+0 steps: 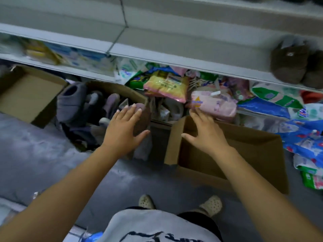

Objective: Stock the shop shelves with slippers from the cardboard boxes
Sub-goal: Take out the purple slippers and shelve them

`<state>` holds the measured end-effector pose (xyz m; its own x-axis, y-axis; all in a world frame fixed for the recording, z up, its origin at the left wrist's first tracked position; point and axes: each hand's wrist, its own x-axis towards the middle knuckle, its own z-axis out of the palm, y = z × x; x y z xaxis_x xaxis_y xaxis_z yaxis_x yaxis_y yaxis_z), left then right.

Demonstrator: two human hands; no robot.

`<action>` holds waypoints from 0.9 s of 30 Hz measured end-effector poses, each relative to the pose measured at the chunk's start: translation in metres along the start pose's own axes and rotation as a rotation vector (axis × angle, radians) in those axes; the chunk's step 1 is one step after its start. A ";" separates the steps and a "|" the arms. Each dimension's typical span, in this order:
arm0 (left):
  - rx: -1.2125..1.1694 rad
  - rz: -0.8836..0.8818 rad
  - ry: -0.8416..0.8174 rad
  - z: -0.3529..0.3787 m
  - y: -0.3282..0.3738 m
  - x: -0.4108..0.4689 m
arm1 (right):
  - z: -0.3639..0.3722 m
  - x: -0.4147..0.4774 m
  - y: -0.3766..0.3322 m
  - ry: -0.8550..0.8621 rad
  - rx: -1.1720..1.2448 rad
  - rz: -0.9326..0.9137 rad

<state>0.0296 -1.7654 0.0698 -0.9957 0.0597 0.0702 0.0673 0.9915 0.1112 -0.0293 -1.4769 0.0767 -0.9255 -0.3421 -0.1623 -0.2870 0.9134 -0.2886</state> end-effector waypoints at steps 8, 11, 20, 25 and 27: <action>-0.099 -0.278 0.014 -0.005 -0.098 -0.099 | 0.034 0.009 -0.108 -0.108 0.012 -0.159; -0.096 -0.362 0.000 0.000 -0.121 -0.123 | 0.048 0.019 -0.132 -0.151 -0.022 -0.219; -0.147 -0.522 -0.053 0.020 -0.167 -0.145 | 0.085 0.080 -0.182 -0.294 -0.113 -0.388; -0.211 -0.555 -0.136 0.037 -0.192 -0.118 | 0.110 0.141 -0.192 -0.378 -0.037 -0.403; -0.270 -0.580 -0.214 0.042 -0.202 -0.099 | 0.121 0.169 -0.195 -0.433 0.022 -0.367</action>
<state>0.1123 -1.9671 -0.0011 -0.8641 -0.4245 -0.2702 -0.4963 0.8078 0.3180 -0.0996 -1.7392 -0.0087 -0.5792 -0.6997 -0.4182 -0.5615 0.7144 -0.4176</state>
